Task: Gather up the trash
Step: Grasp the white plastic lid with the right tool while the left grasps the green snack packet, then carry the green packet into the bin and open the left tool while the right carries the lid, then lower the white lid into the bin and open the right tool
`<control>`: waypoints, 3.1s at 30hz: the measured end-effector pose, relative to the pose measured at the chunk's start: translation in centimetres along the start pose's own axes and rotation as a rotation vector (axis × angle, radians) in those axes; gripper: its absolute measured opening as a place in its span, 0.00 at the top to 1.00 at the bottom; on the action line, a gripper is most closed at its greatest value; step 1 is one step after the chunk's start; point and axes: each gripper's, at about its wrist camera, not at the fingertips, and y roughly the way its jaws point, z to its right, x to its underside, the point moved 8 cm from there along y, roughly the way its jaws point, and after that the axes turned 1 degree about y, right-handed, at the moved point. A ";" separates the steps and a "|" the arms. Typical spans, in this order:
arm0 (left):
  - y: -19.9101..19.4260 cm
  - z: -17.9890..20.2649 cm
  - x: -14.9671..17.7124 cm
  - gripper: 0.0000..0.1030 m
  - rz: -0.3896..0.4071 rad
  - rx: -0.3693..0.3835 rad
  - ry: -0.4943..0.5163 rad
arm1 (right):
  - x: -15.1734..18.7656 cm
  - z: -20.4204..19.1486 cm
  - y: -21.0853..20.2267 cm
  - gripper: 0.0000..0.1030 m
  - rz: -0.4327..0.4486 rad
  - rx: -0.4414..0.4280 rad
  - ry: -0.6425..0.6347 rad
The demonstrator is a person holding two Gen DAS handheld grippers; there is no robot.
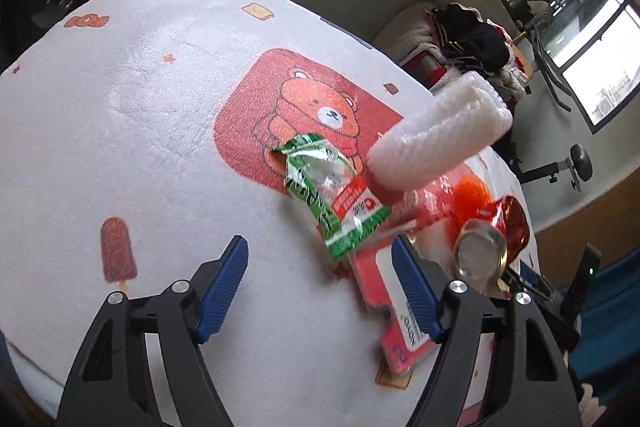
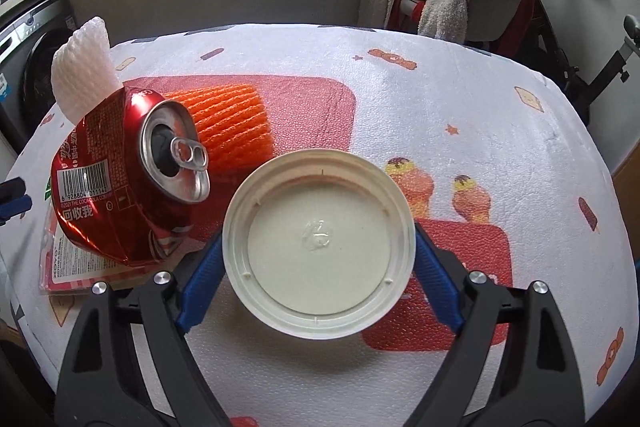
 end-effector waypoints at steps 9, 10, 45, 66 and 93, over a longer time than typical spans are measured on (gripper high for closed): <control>4.2 -0.3 -2.1 0.90 -0.075 0.020 -0.107 | 0.0 -0.4 0.2 0.17 0.001 -0.004 -0.018; 4.1 -0.3 -2.0 0.91 -0.069 0.015 -0.092 | 0.0 -0.4 0.2 0.17 0.001 -0.004 -0.016; -12.1 5.9 10.2 0.95 0.052 -0.031 0.507 | 6.4 -4.2 -14.0 0.17 0.154 -0.001 -0.029; -10.6 6.3 27.4 0.92 -0.139 0.095 0.716 | 15.3 -6.9 -17.4 0.17 0.141 -0.102 0.050; -16.5 1.5 22.0 0.07 0.159 0.037 0.590 | 21.8 -15.4 -17.1 0.16 -0.017 -0.249 -0.154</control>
